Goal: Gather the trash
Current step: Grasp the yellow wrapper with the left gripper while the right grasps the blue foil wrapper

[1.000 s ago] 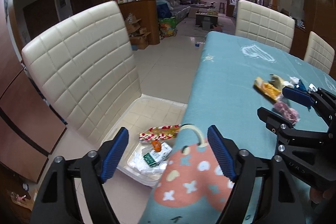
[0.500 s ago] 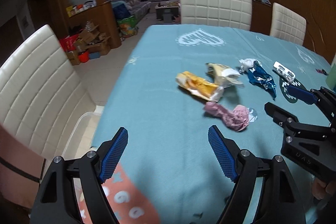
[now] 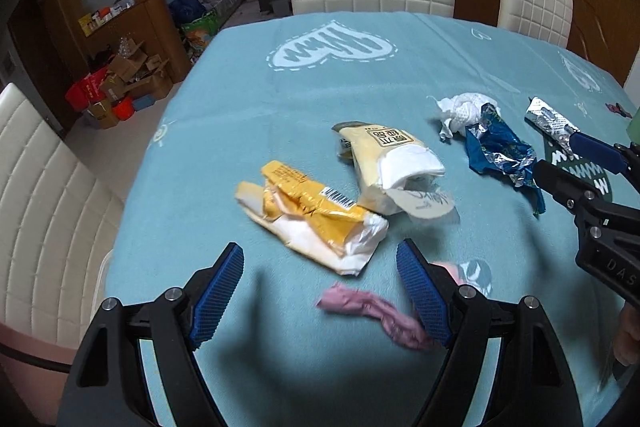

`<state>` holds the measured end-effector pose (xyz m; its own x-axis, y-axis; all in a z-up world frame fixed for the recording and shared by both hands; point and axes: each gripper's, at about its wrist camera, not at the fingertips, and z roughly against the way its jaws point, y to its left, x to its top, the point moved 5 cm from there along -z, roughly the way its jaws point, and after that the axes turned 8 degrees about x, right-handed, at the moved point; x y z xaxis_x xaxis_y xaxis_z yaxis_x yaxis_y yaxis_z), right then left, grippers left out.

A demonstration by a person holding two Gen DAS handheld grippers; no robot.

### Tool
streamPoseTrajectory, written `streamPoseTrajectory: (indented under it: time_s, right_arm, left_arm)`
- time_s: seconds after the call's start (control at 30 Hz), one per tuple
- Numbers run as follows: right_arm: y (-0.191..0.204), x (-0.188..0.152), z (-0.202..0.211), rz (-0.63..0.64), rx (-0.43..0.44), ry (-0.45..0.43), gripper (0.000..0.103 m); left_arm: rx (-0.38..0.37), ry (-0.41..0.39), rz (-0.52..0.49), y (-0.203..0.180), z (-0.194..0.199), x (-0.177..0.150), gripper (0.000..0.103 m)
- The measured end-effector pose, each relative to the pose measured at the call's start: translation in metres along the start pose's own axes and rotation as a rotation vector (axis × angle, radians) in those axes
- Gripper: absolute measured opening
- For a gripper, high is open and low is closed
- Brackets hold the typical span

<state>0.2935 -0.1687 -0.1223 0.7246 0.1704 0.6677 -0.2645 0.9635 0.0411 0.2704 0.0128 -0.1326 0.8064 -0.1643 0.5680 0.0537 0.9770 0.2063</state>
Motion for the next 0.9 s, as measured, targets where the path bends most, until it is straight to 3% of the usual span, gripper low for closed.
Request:
streamPoseTrajectory:
  time_s: [0.2, 0.27, 0.33, 0.4, 0.47, 0.9]
  right_arm:
    - [-0.005, -0.002, -0.021, -0.027, 0.025, 0.036, 0.062]
    - [-0.004, -0.004, -0.026, -0.027, 0.033, 0.048, 0.044]
    - [-0.002, -0.006, -0.029, -0.028, 0.049, 0.06, 0.037]
    - [0.0, -0.007, -0.028, -0.019, 0.05, 0.05, 0.036]
    - [0.002, -0.006, -0.024, -0.017, 0.051, 0.038, 0.036]
    - [0.032, -0.003, 0.015, 0.056, 0.05, -0.02, 0.036]
  left_arm:
    - [0.015, 0.031, 0.013, 0.001, -0.022, 0.008, 0.077]
    - [0.009, 0.028, 0.03, 0.003, -0.025, 0.01, 0.077]
    - [-0.001, 0.03, 0.048, 0.007, -0.027, 0.01, 0.077]
    - [-0.015, 0.033, 0.063, 0.01, -0.026, 0.009, 0.071]
    - [-0.026, 0.034, 0.071, 0.011, -0.024, 0.008, 0.053]
    - [0.015, -0.011, 0.019, 0.014, 0.007, -0.01, 0.04]
